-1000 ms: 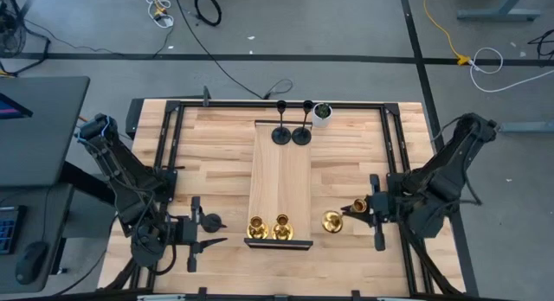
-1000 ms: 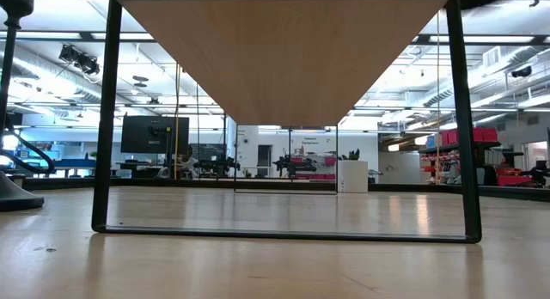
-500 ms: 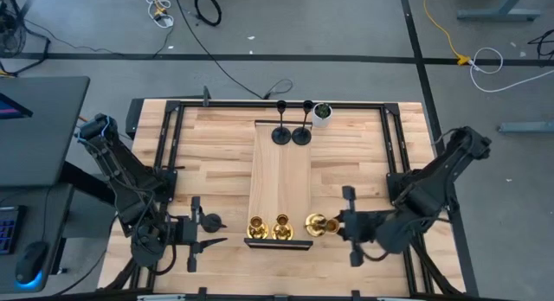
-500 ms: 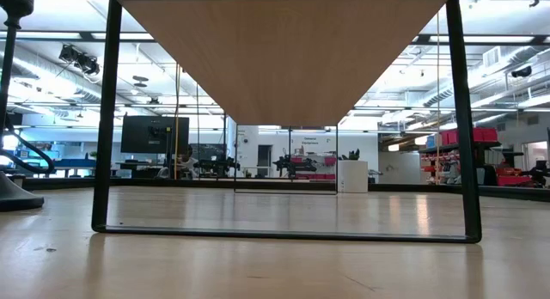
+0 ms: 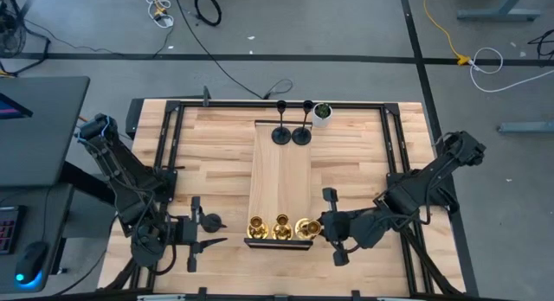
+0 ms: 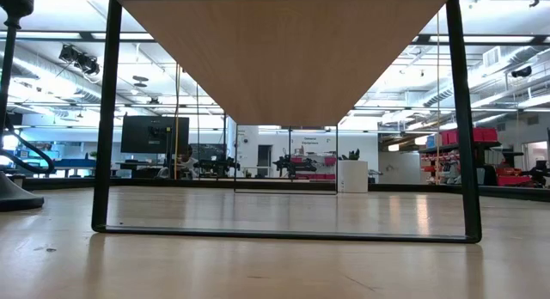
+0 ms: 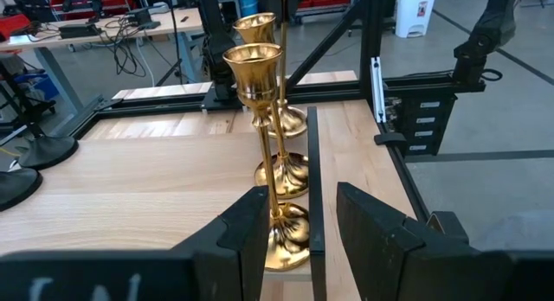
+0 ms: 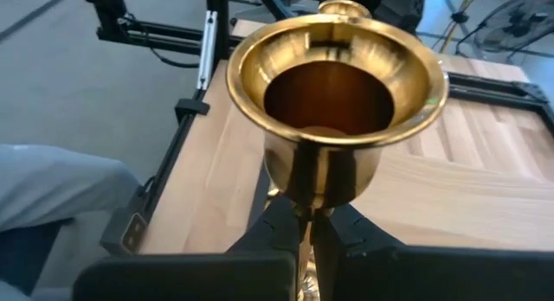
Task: Pick & Place candle stick holders
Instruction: Align the golden candle holder with the other golden holder on the shelf
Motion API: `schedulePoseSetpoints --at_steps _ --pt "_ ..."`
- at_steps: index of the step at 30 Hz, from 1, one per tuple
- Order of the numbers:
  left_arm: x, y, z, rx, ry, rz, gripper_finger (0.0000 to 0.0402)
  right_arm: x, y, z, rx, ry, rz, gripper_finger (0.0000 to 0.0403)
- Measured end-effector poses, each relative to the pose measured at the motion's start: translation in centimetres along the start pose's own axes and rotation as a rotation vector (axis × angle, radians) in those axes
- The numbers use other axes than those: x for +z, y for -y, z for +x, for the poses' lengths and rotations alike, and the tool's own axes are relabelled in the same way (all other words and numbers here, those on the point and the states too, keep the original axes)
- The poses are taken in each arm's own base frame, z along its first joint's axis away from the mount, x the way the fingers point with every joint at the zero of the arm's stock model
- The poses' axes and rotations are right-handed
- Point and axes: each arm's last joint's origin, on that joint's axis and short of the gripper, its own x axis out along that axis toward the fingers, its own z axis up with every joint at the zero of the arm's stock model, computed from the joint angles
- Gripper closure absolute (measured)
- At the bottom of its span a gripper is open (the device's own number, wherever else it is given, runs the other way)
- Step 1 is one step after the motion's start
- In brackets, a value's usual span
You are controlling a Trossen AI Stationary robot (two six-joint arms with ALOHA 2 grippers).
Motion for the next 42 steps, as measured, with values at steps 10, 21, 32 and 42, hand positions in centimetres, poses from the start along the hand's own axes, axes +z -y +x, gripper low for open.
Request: schedulePoseSetpoints --at_steps 10,21,32,42 --pt "0.0 0.0 0.0 0.001 -0.001 0.002 0.0264 -0.8 -0.1 0.6 0.020 -0.003 0.017 0.0398" --pt "0.0 0.0 0.0 0.001 -0.002 0.004 0.0264 -1.1 0.2 1.7 0.038 -0.020 0.030 0.0398" --pt "0.0 0.0 0.0 0.001 -0.002 0.003 0.0264 -1.1 0.4 2.5 0.044 -0.024 0.038 0.0398" --pt "0.0 0.0 0.0 -0.002 -0.003 0.002 0.0264 -1.6 0.4 2.7 0.038 -0.062 0.012 0.0366"
